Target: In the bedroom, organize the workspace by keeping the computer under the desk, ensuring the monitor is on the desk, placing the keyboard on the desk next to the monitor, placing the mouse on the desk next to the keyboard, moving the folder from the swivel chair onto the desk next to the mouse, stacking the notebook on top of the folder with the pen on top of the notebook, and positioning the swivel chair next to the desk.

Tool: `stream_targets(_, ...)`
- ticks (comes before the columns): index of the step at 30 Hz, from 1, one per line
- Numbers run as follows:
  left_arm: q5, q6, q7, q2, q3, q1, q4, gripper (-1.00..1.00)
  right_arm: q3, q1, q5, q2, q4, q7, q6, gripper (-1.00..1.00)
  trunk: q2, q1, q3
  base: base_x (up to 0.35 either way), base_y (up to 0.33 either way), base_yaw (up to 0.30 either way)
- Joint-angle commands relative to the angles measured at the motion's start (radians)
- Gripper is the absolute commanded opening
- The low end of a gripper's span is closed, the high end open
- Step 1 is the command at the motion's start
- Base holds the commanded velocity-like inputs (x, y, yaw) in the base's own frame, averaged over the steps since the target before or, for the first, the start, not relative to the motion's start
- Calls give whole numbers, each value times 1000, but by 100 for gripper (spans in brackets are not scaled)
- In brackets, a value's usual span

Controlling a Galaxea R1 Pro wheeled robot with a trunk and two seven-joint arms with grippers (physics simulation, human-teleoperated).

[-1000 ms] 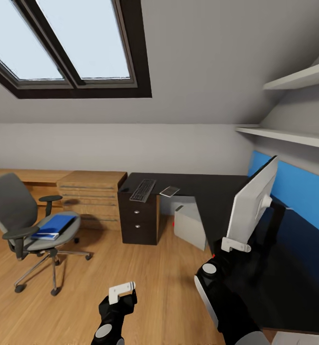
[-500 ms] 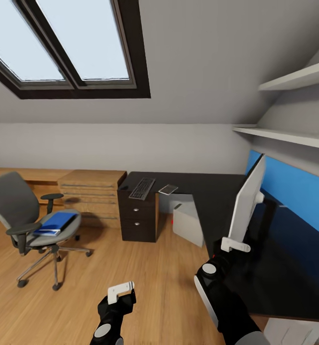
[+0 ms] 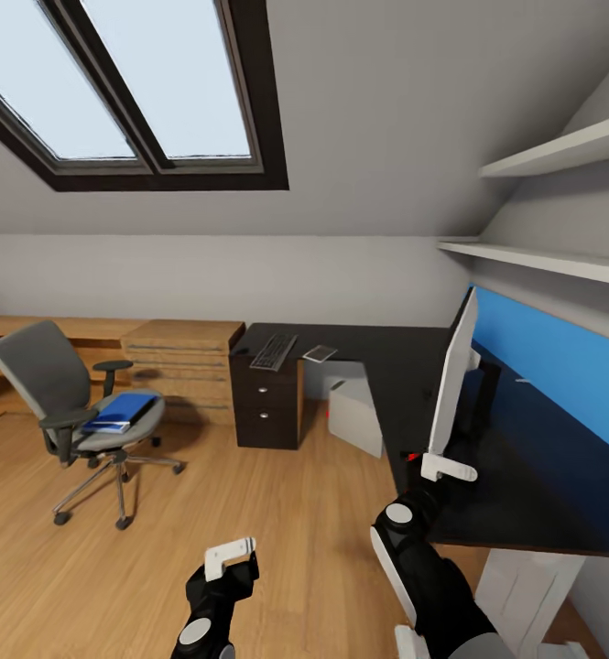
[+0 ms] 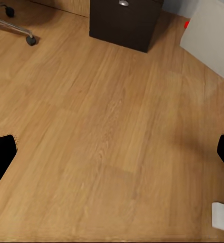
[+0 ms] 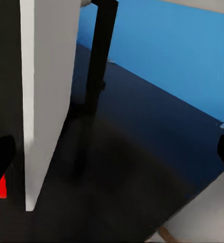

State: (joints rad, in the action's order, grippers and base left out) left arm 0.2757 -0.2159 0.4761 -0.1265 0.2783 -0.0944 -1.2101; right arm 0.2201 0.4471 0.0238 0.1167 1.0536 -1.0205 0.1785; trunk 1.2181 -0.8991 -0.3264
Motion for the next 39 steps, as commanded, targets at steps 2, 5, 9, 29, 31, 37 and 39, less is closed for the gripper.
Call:
stream_targets(2, 7, -4, 7, 0, 1, 0, -2, 100, 2, 1, 3, 0, 0, -5, 10, 100, 1, 1, -1, -334, 0, 0)
stream_targets(5, 7, -4, 7, 0, 1, -1, -2, 100, 2, 1, 4, 0, 0, -4, 9, 100, 1, 1, -1, -333, 0, 0)
stream_targets(9, 7, -4, 7, 1, 2, -1, -2, 100, 2, 1, 4, -7, 0, -2, 3, 100, 1, 1, -1, -254, -5, 0)
stream_targets(29, 4, -4, 7, 1, 2, -1, 0, 100, -300, 125, -148, -249, -504, 835, -440, 100, 1, 1, -1, -25, -206, 0)
stream_targets(31, 4, -4, 6, 0, 3, -1, 0, 100, -304, 222, -151, -259, -667, 845, -486, 100, 1, 1, -1, 0, -14, 0)
stream_targets(37, 3, -4, 7, 0, 3, -1, -1, 100, -318, 397, -189, -273, -914, 753, -511, 100, 1, 1, -1, 0, -2, 0)
stream_targets(39, 3, -2, 7, 0, 1, -1, -7, 100, -320, 400, -206, -274, -919, 731, -508, 100, 1, 1, -1, 0, 0, 0)
